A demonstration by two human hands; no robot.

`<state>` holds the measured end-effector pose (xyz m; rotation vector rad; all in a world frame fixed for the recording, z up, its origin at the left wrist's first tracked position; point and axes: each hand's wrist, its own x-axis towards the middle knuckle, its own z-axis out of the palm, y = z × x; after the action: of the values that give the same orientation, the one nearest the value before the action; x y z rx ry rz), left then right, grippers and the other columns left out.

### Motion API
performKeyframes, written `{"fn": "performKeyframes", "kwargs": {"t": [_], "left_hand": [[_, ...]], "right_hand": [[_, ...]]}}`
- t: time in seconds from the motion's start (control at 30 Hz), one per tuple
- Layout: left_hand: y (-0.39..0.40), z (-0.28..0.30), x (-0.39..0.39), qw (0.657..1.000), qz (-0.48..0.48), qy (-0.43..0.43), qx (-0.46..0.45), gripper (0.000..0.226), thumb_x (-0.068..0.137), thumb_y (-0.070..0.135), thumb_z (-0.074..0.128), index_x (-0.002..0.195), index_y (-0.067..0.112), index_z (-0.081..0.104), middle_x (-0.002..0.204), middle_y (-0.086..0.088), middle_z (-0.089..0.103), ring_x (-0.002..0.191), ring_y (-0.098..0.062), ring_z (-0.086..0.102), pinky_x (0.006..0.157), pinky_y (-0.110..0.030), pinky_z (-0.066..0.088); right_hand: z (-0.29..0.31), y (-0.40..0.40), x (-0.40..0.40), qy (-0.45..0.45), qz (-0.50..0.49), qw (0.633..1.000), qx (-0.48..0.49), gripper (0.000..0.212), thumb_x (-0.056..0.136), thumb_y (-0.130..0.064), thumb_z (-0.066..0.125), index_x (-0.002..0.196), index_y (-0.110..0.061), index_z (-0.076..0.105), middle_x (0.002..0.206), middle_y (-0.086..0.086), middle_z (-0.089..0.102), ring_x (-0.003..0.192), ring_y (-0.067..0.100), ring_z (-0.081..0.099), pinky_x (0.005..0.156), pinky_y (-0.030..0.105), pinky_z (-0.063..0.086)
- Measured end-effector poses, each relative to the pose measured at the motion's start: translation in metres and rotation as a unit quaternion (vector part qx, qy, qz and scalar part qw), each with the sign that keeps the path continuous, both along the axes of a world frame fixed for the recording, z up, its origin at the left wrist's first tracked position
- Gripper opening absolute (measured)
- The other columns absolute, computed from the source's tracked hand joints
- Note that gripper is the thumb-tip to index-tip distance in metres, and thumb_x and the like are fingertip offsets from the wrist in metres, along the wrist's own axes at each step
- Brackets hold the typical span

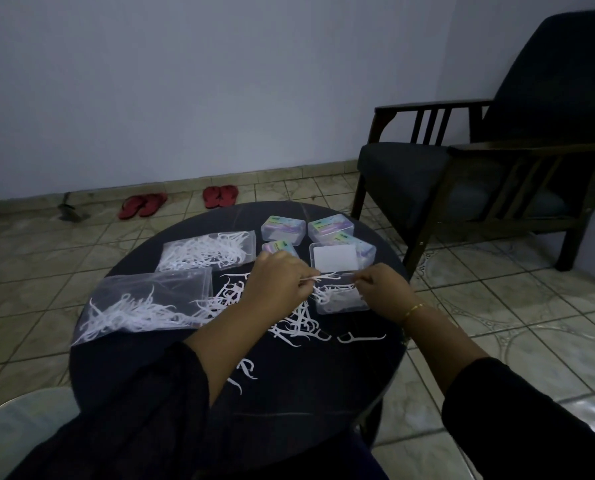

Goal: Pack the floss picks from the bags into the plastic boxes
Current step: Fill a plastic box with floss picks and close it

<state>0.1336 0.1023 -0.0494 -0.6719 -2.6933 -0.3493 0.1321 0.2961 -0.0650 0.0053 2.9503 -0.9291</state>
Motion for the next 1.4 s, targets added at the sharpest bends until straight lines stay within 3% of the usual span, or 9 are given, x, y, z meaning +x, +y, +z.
{"fn": "performKeyframes", "kwargs": {"t": [0.17,0.23,0.33,0.47,0.73,1.0,1.13,1.3,1.4], "left_hand": [[0.033,-0.005,-0.011,0.997,-0.029,-0.023,-0.061,0.030,0.093,0.031,0.052,0.119,0.034,0.065,0.111,0.009,0.068,0.108,-0.017,0.052,0.088,-0.034,0.030],[0.041,-0.009,-0.014,0.994,-0.033,-0.042,-0.091,0.031,0.093,0.039,0.052,0.122,0.037,0.062,0.112,0.010,0.067,0.110,-0.016,0.049,0.088,-0.035,0.030],[0.039,-0.016,-0.015,0.996,-0.029,-0.053,-0.061,0.041,0.087,0.052,0.054,0.124,0.035,0.059,0.121,0.012,0.061,0.116,-0.014,0.044,0.091,-0.035,0.027],[0.015,-0.020,-0.012,0.996,-0.018,-0.086,-0.034,0.070,0.073,0.066,0.049,0.134,0.033,0.050,0.137,0.014,0.048,0.127,-0.012,0.034,0.105,-0.038,0.019],[0.006,-0.017,-0.017,0.991,-0.009,-0.105,-0.077,0.031,0.091,0.049,0.051,0.115,0.037,0.065,0.121,0.017,0.056,0.119,-0.011,0.035,0.091,-0.031,0.020],[0.028,-0.018,-0.016,0.984,-0.020,-0.128,-0.123,0.036,0.099,0.042,0.036,0.125,0.031,0.059,0.126,0.008,0.051,0.120,-0.017,0.033,0.104,-0.040,0.021],[0.024,-0.019,-0.013,0.991,-0.019,-0.116,-0.068,0.036,0.098,0.030,0.039,0.132,0.033,0.051,0.133,0.009,0.049,0.125,-0.016,0.033,0.107,-0.039,0.017],[0.009,-0.021,-0.009,0.997,-0.016,-0.072,-0.036,0.028,0.095,0.026,0.044,0.114,0.032,0.063,0.119,0.011,0.056,0.114,-0.014,0.037,0.085,-0.029,0.020],[-0.002,-0.022,-0.003,0.999,-0.026,-0.045,-0.017,0.023,0.089,0.022,0.050,0.101,0.031,0.069,0.101,0.014,0.053,0.109,-0.015,0.040,0.082,-0.029,0.022]], "right_hand": [[-0.005,0.005,0.001,0.017,0.005,1.000,-0.013,0.025,0.093,-0.011,0.048,0.097,0.000,0.070,0.092,0.014,0.059,0.081,0.021,0.053,0.063,0.022,0.035],[-0.007,0.007,0.001,0.028,0.000,1.000,-0.014,0.024,0.091,-0.009,0.048,0.100,-0.001,0.069,0.099,0.015,0.057,0.088,0.025,0.054,0.070,0.023,0.036],[-0.007,0.008,0.004,0.039,-0.005,0.999,0.010,0.037,0.091,-0.012,0.052,0.127,-0.014,0.058,0.120,0.008,0.050,0.107,0.021,0.051,0.088,0.023,0.039],[-0.008,0.009,0.005,0.060,0.007,0.996,0.067,0.034,0.091,-0.025,0.055,0.124,-0.027,0.061,0.125,0.002,0.046,0.115,0.018,0.043,0.099,0.031,0.042],[-0.005,0.006,0.005,0.037,0.039,0.993,0.102,0.029,0.095,-0.038,0.050,0.118,-0.031,0.065,0.126,0.002,0.042,0.119,0.019,0.036,0.100,0.032,0.038],[-0.005,0.004,0.009,0.039,0.036,0.994,0.096,0.029,0.094,-0.036,0.052,0.121,-0.031,0.063,0.127,0.001,0.041,0.118,0.018,0.036,0.101,0.032,0.038],[0.001,0.008,0.013,0.070,0.040,0.992,0.096,0.019,0.089,-0.034,0.060,0.106,-0.027,0.066,0.117,-0.001,0.047,0.108,0.014,0.040,0.091,0.026,0.040],[0.022,0.013,0.023,0.030,0.132,0.980,0.146,0.015,0.085,-0.037,0.065,0.094,-0.026,0.070,0.098,-0.007,0.045,0.096,0.009,0.042,0.076,0.021,0.039],[0.031,0.013,0.031,-0.016,0.168,0.971,0.169,0.015,0.082,-0.034,0.069,0.092,-0.023,0.073,0.098,-0.007,0.056,0.096,0.010,0.050,0.074,0.020,0.045]]}}
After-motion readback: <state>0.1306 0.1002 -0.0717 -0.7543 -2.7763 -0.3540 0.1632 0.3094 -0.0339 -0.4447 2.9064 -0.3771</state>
